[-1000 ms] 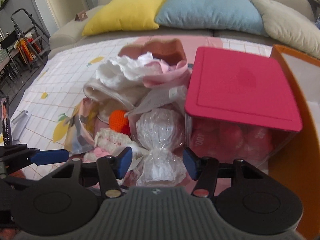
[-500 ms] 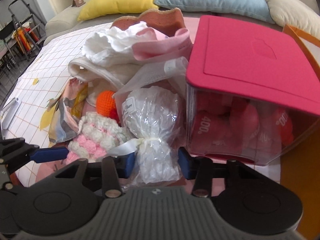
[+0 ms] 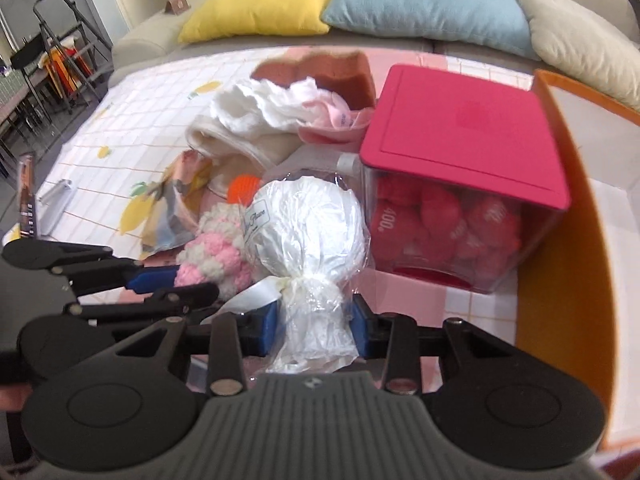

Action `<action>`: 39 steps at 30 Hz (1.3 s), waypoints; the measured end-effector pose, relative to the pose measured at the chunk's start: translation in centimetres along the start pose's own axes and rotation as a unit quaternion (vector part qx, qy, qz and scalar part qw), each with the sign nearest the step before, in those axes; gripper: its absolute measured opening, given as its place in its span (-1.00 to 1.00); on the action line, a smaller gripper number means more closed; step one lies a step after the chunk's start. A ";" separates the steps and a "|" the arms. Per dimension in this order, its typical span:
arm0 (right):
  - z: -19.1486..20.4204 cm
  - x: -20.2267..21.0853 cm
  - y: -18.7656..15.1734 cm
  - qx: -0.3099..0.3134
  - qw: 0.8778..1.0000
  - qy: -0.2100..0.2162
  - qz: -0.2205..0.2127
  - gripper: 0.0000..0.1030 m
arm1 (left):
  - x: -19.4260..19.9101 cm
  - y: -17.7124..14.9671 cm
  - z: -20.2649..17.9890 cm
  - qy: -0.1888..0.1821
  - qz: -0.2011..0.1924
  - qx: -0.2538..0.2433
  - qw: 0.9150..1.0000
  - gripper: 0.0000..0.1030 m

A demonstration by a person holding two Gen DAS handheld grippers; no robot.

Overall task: Organize soft objects
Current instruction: 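Carry both items into the orange-rimmed white box and open both tools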

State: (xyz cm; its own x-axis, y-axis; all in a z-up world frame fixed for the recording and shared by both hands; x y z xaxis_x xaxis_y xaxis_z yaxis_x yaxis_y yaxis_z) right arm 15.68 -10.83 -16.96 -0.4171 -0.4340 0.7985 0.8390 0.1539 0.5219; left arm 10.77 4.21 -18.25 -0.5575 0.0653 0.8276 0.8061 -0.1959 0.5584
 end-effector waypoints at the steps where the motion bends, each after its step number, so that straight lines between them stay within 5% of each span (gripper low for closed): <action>1: 0.0 0.7 -0.2 0.000 1.000 0.001 -0.004 -0.29 | 0.6 0.0 0.1 -0.005 -0.002 0.004 1.000 -0.61; 9: -0.8 6.4 -1.0 -0.013 0.998 0.000 -0.057 -0.28 | 6.4 1.2 -0.3 -0.053 -0.050 0.059 0.996 -0.62; 16: -3.9 12.6 -0.1 -0.059 0.991 -0.014 -0.124 -0.27 | 11.3 6.0 -3.4 -0.104 -0.099 0.076 0.987 -0.62; 24: -13.1 16.7 -0.5 -0.162 0.979 -0.044 -0.114 -0.25 | 12.5 13.2 -13.2 -0.152 -0.115 -0.040 0.981 -0.62; 29: -19.0 16.4 -1.0 -0.219 0.971 -0.054 -0.075 -0.25 | 9.1 15.7 -20.8 -0.147 -0.058 -0.145 0.977 -0.61; 33: -21.8 14.1 -1.2 -0.240 0.970 -0.041 -0.024 -0.25 | 5.6 15.7 -25.9 -0.115 -0.009 -0.242 0.963 -0.60; 39: -24.0 9.9 -2.0 -0.227 0.971 -0.032 0.062 -0.25 | 1.3 14.3 -27.7 -0.113 0.073 -0.290 0.947 -0.58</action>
State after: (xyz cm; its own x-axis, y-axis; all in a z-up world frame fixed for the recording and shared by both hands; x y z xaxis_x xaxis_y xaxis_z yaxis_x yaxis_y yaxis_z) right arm 18.24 -36.74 -17.28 -0.3118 -0.3792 0.8712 0.9458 -0.2119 0.2463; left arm 16.03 -25.63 -10.74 -0.3382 0.1904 0.9216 0.5899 -0.7201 0.3653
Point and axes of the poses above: each gripper's, at about its wrist camera, not at the fingertips, and x roughly against the way its jaws point, z to its left, y to its top, the point moved 6 cm from there along -x, roughly the way its jaws point, and after that the axes turned 6 degrees about y, right-handed, at the moved point
